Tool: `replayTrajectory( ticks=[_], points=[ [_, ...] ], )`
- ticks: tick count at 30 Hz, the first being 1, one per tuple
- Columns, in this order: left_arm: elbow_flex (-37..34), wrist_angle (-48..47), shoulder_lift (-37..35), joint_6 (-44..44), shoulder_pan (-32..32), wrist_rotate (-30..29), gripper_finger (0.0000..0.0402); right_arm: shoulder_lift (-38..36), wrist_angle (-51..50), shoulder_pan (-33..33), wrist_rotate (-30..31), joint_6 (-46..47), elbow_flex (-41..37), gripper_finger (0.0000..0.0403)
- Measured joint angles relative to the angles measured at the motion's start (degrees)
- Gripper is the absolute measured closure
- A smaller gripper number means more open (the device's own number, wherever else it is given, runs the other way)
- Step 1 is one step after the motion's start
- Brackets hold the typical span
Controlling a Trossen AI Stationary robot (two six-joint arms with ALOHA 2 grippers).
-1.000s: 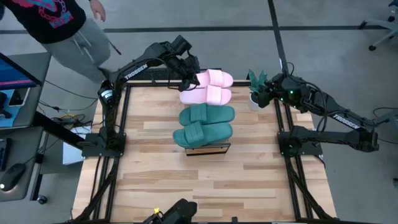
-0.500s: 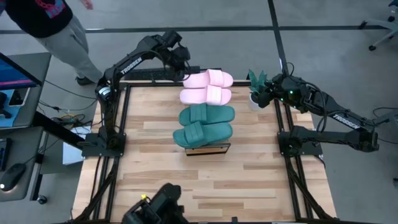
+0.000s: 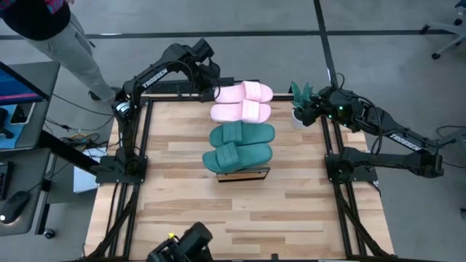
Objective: Pick and place slides into the shelf
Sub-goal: Adjust the slides on the shelf
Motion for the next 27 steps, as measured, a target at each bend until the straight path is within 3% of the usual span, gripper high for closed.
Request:
replayTrajectory(
  ticks=[14,27],
  points=[
    [-6.9,0.3,-1.0,4.8,-2.4,-5.5,0.0401,0.0,-1.3,0.0,0.0,0.0,0.0,0.0274],
    [-8.2,2.0,-4.5,8.6,-1.6,-3.1,0.0401,0.0,-1.3,0.0,0.0,-0.3,0.0,0.0274]
  ],
)
